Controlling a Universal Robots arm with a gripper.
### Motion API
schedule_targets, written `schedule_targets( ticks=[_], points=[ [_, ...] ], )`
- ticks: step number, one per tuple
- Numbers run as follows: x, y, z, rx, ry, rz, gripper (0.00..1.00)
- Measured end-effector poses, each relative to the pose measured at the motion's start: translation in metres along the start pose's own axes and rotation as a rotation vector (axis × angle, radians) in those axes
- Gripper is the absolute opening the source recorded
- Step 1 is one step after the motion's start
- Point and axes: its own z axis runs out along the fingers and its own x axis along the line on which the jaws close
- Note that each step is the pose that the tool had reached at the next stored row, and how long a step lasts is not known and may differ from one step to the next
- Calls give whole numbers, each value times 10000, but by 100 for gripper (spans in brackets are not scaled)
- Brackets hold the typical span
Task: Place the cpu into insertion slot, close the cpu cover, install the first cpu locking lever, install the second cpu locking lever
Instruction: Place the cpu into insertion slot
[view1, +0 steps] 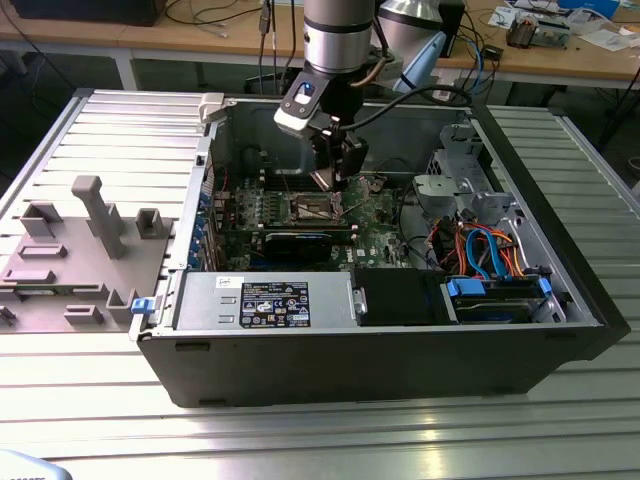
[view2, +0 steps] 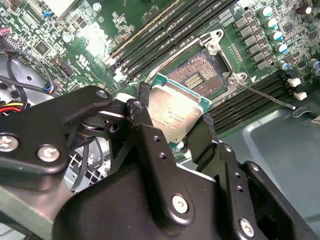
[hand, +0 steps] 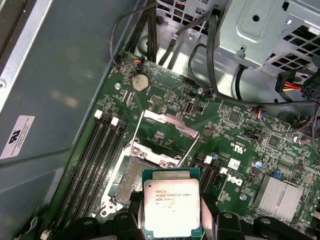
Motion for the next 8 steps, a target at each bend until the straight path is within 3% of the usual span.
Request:
schedule_targets(
  ticks=[8],
  points=[
    [0,0,8,20,-16,424,55]
  ],
)
